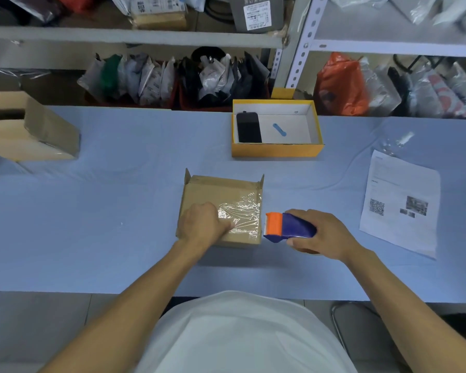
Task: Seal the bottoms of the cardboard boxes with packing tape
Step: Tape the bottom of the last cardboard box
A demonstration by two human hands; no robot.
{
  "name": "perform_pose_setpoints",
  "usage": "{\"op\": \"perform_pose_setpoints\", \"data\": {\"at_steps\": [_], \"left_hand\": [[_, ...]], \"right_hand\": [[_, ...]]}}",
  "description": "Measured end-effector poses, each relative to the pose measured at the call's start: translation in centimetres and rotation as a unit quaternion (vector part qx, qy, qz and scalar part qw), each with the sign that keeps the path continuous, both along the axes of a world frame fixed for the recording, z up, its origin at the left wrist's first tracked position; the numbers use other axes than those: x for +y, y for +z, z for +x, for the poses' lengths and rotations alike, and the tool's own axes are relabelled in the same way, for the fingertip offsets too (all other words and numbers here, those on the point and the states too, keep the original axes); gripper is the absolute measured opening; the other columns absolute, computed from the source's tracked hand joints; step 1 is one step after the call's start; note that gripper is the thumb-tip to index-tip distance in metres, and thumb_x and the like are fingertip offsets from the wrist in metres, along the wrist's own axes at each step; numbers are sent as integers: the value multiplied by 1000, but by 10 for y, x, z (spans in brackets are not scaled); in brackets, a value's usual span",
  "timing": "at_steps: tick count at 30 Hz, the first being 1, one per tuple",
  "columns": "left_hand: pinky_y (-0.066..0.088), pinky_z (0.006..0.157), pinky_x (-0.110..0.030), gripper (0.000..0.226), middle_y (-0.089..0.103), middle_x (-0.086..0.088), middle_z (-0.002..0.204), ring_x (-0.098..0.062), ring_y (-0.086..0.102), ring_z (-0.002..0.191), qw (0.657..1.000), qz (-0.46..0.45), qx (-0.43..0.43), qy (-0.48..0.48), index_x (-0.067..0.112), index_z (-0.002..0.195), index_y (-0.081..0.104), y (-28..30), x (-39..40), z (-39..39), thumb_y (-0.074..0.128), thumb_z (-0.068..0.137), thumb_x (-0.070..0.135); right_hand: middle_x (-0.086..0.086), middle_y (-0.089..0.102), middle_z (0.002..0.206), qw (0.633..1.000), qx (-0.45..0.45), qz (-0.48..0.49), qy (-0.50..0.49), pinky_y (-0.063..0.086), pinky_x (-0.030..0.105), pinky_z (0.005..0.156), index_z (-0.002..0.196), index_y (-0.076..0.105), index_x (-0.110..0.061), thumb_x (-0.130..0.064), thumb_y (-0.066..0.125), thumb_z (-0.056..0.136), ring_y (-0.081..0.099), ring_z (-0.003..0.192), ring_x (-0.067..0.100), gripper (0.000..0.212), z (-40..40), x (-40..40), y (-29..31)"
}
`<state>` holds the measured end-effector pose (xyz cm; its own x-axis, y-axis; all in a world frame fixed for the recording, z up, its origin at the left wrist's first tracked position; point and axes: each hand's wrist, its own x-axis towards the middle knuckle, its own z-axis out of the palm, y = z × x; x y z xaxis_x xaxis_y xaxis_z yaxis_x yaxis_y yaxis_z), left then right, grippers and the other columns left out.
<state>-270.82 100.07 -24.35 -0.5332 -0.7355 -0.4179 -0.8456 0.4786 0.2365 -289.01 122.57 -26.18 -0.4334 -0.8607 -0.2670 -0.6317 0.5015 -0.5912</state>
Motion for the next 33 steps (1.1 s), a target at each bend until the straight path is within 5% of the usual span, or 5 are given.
{"op": "perform_pose_setpoints", "data": {"at_steps": [5,12,17,29,33], "left_hand": [[52,68,-35,2,67,1,85,-24,62,83,992,58,83,-79,20,81,60,-5,1,-2,61,81,22],[46,69,-28,27,67,4,91,-19,59,86,990,34,131,-31,18,86,65,3,-22,10,52,75,-2],[48,72,-23,20,67,7,83,-13,62,80,950,178,212,-146,23,83,69,7,22,-10,62,81,3],[45,67,-26,11,62,11,72,-11,58,73,960,157,200,-116,20,81,69,-21,21,-8,78,74,20],[40,69,-27,22,56,11,87,-11,55,85,964,118,164,-174,35,100,64,-19,23,-10,66,83,23]], "right_hand": [[-10,63,110,999,22,24,25,53,34,83,135,45,-45,-61,72,76,59,96,14,67,2,-4,-12],[-10,63,110,999,30,30,24,54,36,82,134,38,-49,-66,66,74,59,95,15,68,2,-2,-19],[-9,64,110,999,24,24,25,54,34,81,133,40,-48,-68,65,73,59,94,15,68,1,0,-19],[-13,61,99,997,24,70,19,47,28,77,135,46,-48,-54,75,74,59,92,13,67,-19,30,-14],[-16,55,90,993,62,96,21,35,20,67,135,44,-51,-71,65,71,52,83,8,71,-25,31,-14]]}}
